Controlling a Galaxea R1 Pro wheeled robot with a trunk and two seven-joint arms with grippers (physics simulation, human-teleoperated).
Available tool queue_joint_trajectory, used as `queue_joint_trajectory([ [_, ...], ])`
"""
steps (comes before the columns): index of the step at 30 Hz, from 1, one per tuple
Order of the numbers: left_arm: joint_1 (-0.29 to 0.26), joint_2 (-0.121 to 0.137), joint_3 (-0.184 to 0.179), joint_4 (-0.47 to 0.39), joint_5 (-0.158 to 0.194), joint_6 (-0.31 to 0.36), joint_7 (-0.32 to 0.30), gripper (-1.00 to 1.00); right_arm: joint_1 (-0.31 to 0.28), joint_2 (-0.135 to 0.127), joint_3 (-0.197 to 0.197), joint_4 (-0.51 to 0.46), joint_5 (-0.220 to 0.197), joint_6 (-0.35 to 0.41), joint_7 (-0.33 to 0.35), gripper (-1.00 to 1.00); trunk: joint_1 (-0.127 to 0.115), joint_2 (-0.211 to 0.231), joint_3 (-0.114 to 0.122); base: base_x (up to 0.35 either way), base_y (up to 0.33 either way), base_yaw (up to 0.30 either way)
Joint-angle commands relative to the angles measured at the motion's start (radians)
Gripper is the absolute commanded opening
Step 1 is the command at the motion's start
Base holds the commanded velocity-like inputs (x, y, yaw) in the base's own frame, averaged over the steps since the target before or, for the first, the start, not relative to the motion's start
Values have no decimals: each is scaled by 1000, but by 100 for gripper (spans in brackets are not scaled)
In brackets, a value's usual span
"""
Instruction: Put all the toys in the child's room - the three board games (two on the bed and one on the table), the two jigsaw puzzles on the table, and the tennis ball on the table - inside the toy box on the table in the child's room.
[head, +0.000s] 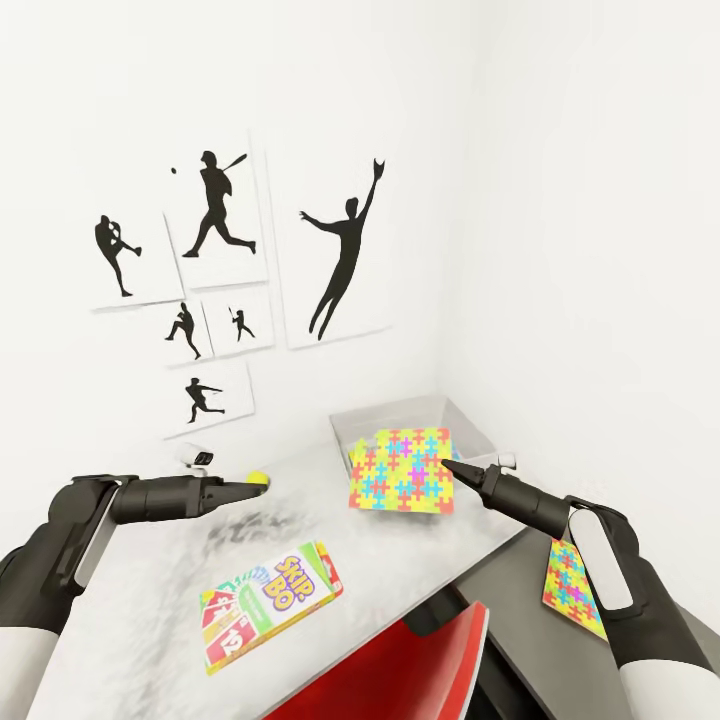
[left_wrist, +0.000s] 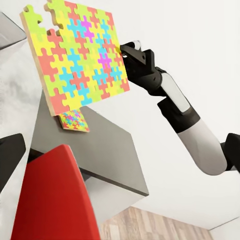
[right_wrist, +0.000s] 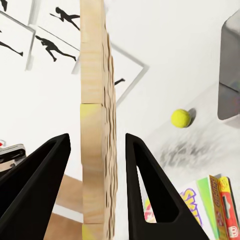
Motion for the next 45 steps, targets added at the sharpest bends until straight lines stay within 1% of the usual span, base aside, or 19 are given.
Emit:
queue_joint_trajectory([
  [1,-1,0,0,0,1,11,-3,100,-1,0,-1,0,3,1,5,-100,5,-10,-5,0,0,0],
  [4,-1,0,0,0,1,11,-4,100,-2,0,-1,1,2,-42,5,-100,16,-31,-15,0,0,0],
  [7,0,0,0,0,1,11,-4,100,-3,-1,-1,1,2,-62,5,-100,28,-52,-24,0,0,0],
  [33,-1,0,0,0,1,11,-4,100,-3,0,-4,-10,1,-61,-4,-100,127,-234,-106,0,0,0],
  [35,-1,0,0,0,1,11,-4,100,-12,-3,-12,-9,0,-53,-7,-100,135,-248,-112,0,0,0],
  [36,-1,0,0,0,1,11,-4,100,-25,-4,-27,-9,0,-34,-12,-100,139,-255,-115,0,0,0],
  [37,-1,0,0,0,1,11,-4,100,-32,-4,-32,-9,1,-24,-13,-100,143,-262,-118,0,0,0],
  [39,-1,0,0,0,1,11,-4,100,-82,-5,-58,-9,1,34,-16,-100,150,-276,-125,0,0,0],
  [40,-1,0,0,0,1,11,-4,100,-97,-5,-69,-9,2,47,-18,-100,154,-283,-128,0,0,0],
  [42,-1,0,0,0,1,11,-4,100,-125,-7,-84,-8,3,63,-22,-100,162,-297,-134,0,0,0],
  [45,-1,1,1,0,1,11,-4,100,-160,-7,-93,-2,5,73,-33,-100,173,-318,-143,0,0,0],
])
